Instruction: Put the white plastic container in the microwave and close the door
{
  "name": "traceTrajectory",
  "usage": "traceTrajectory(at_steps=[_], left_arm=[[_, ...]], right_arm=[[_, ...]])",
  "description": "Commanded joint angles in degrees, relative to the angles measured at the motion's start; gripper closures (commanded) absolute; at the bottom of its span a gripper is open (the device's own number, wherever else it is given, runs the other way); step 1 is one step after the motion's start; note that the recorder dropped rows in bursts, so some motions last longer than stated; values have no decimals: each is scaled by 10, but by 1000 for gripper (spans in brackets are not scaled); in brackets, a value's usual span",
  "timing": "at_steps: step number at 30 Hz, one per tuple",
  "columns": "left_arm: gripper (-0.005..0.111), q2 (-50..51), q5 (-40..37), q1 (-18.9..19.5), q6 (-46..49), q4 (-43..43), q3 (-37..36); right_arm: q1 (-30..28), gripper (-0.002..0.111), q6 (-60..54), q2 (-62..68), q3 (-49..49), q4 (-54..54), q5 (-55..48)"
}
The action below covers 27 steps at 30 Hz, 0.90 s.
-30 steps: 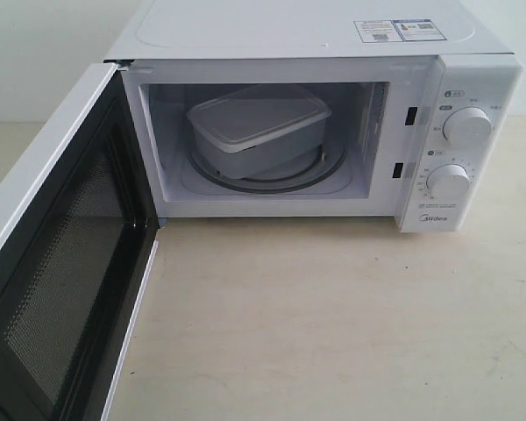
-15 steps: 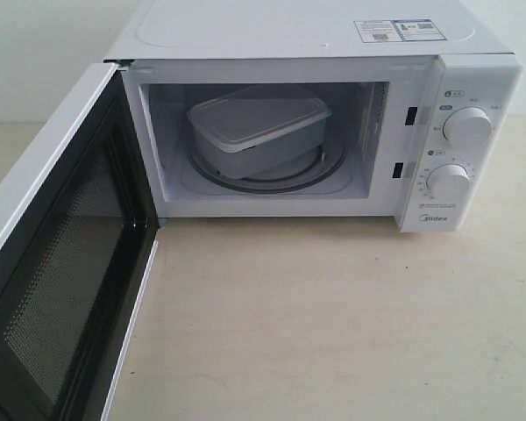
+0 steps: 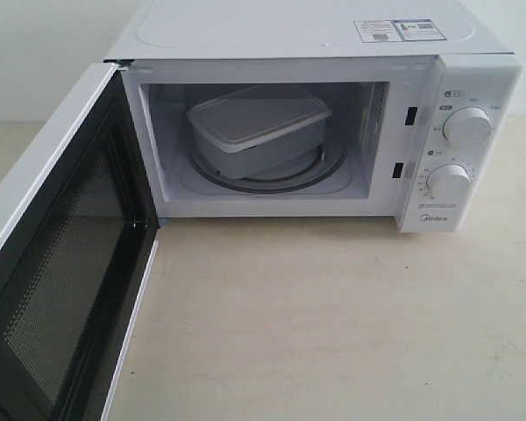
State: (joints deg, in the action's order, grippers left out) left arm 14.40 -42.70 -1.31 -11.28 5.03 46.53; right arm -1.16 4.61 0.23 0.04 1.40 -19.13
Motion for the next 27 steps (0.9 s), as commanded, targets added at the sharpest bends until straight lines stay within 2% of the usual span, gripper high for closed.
traceTrajectory(at_steps=[1, 3, 6, 11, 14, 20, 22, 25, 27], left_arm=[[102, 107, -121, 1, 2, -54, 71], [102, 163, -148, 1, 16, -61, 89], [102, 247, -170, 1, 124, -50, 104], [102, 361, -219, 1, 239, -37, 108], [102, 418, -273, 1, 342, 33, 108], [102, 451, -273, 0, 439, 103, 108], [102, 462, -273, -1, 458, 143, 108], [102, 477, -273, -1, 536, 238, 108], [102, 480, -273, -1, 564, 247, 108]], right_arm=[[-3, 108, -4, -2, 0, -1, 3], [-3, 108, -4, -2, 0, -1, 3], [-3, 108, -4, -2, 0, -1, 3], [-3, 108, -4, -2, 0, -1, 3], [-3, 108, -4, -2, 0, -1, 3], [-3, 108, -4, -2, 0, -1, 3], [-3, 108, -4, -2, 0, -1, 3], [-3, 108, -4, -2, 0, -1, 4], [-3, 108, -4, -2, 0, -1, 4]])
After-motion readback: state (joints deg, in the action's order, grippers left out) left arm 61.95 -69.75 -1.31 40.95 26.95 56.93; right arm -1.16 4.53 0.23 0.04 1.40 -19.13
